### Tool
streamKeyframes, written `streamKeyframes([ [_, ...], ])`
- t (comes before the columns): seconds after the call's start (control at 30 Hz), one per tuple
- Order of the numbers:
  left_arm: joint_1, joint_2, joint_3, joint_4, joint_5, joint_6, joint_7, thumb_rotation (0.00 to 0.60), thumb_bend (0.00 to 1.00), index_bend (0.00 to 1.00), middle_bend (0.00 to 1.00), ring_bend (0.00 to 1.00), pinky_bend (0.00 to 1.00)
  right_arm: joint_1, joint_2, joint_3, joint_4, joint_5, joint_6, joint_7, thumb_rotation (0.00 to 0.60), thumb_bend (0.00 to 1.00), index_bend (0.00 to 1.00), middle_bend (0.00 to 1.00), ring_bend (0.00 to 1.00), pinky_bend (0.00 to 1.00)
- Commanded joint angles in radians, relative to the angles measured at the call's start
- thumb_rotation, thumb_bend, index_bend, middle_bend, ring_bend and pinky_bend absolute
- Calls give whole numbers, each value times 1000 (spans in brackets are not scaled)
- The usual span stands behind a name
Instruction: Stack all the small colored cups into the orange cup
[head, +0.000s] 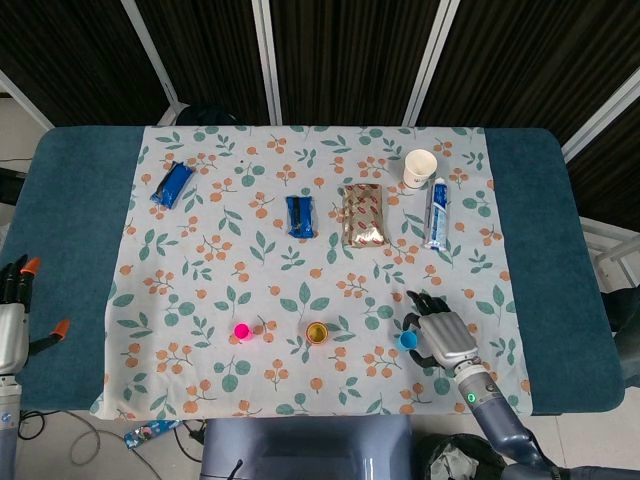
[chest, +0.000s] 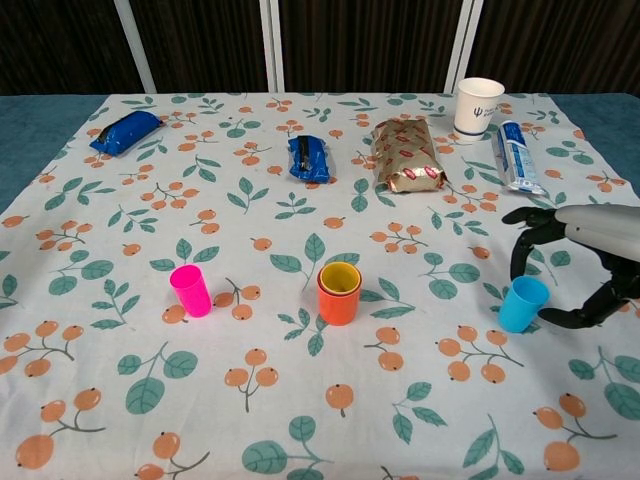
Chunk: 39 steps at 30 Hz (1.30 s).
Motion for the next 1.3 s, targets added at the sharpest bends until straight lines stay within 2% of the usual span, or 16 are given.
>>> streamKeyframes([
  [0.03,1,1,-1,-1,-1,0,-1,600,177,0,0,0,0,-3,-1,2,2,1,-2,8,600,402,422,0,3,118],
  [0.67,4,3,-5,-4,0,2,-1,600,177,0,0,0,0,-4,-6,24,-9,-11,-5,11,600,401,479,0,3,118],
  [0.9,5,4,-6,-5,0,4,-1,600,177,0,0,0,0,44,21,81,-51,31,-56,8,600,402,479,0,3,118],
  [1.03,5,3,-5,-4,2,2,0,600,177,0,0,0,0,98,33,136,-69,78,-98,-10,600,402,479,0,3,118],
  [1.3,5,4,-8,-2,0,0,-2,600,177,0,0,0,0,189,51,192,-139,171,-165,-55,600,402,479,0,3,118],
])
